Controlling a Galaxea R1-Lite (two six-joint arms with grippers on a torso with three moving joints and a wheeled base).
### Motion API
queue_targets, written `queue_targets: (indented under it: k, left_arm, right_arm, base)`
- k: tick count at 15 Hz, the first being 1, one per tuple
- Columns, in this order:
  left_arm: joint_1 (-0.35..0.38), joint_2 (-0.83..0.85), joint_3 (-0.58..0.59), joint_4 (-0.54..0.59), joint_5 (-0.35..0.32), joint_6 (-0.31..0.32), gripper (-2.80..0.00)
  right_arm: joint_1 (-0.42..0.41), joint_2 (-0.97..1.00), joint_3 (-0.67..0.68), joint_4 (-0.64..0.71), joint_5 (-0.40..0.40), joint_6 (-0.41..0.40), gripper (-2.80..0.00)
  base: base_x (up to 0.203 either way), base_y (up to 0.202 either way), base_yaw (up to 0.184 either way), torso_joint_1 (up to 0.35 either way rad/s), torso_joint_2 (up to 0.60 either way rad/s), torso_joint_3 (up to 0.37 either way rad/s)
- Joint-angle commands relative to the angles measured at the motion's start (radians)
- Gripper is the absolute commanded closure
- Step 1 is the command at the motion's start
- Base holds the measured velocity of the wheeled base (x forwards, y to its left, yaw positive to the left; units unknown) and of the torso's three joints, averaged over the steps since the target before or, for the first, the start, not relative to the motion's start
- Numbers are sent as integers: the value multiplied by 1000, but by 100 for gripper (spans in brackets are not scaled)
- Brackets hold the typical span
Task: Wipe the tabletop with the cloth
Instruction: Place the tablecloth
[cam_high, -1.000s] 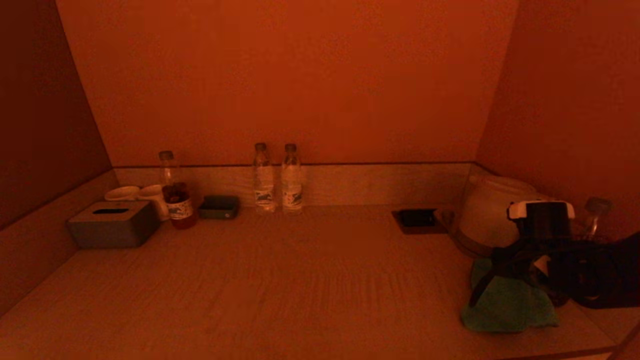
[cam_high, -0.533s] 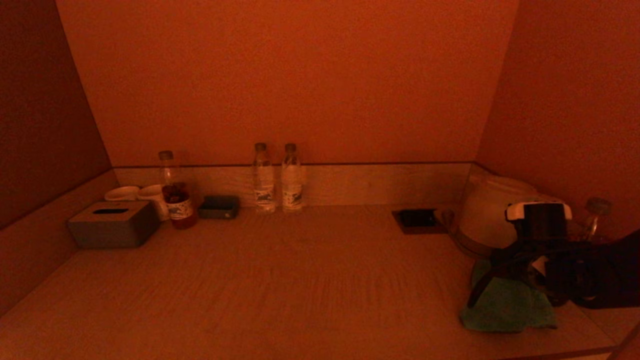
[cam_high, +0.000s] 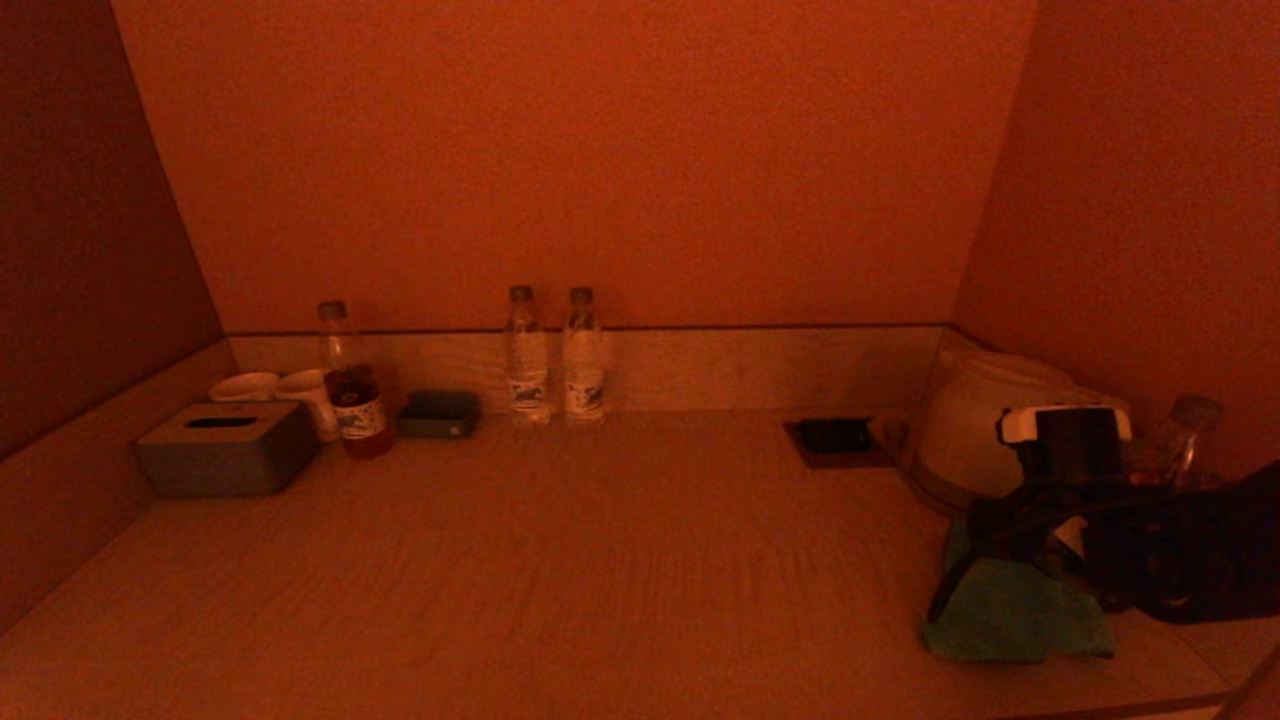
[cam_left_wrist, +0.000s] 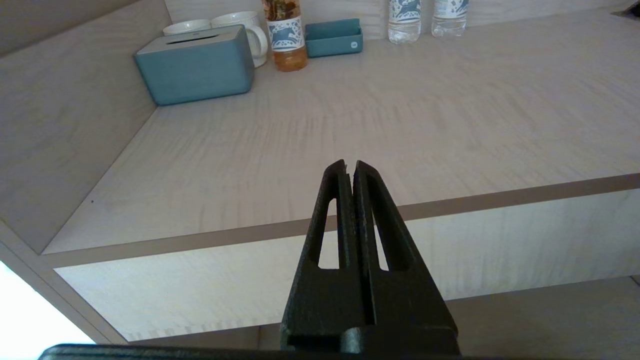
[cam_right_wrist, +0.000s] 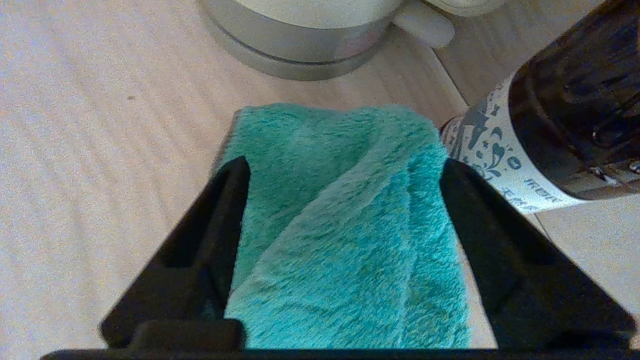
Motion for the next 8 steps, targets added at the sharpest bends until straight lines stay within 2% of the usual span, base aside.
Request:
queue_targets:
  k: [1,3,6,8]
  left_arm:
    - [0,0,0,0,0,0,0]
    - [0,0,0,0,0,0,0]
    - [2,0,0,0,0,0,0]
    - [0,0,0,0,0,0,0]
  right_arm:
    - [23,-21,6,-3,-13,0,-280]
    - [30,-27,8,-2,-21,-1,-280]
    - [158,-169,20,16,-67,-16,-280]
    - [197,-219,23,44,-90,-22,-280]
  base:
    - [0,0,0,0,0,0]
    - [0,0,0,0,0,0]
    - [0,0,0,0,0,0]
    - [0,0,0,0,0,0]
